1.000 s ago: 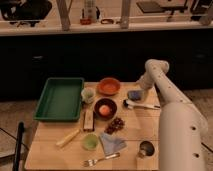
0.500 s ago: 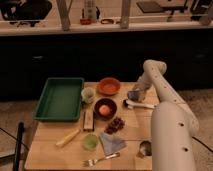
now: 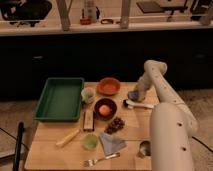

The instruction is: Place sponge in plastic cup

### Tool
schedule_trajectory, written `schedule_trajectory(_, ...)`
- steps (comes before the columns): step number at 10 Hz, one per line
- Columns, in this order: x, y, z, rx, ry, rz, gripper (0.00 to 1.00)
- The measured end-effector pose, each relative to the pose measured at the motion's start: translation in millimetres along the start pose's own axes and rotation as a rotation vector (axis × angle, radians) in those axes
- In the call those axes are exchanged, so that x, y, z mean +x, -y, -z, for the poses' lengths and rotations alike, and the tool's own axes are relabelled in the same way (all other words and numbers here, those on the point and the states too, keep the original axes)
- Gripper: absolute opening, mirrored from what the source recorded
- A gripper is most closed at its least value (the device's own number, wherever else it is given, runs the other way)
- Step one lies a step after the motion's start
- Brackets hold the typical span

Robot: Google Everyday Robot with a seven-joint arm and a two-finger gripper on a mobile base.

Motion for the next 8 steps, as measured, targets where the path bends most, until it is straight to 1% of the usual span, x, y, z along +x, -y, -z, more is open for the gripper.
schedule_trajectory(2, 0, -1, 2, 0.002, 0.000, 0.009, 0.00)
schedule_trajectory(3, -2, -2, 10, 0.010, 0.004, 0.032, 0.00)
schedule_trajectory(5, -11, 0, 39, 0.037, 0.018, 0.084, 0.00)
schedule_trajectory(6, -17, 2, 50, 0.042, 0.022, 0.105, 0.00)
schedule_trajectory(7, -20, 3, 58, 0.048, 0.030, 0.127, 0.00)
schedule_trajectory(8, -21, 1, 61, 0.049, 0.039, 0.146, 0.00)
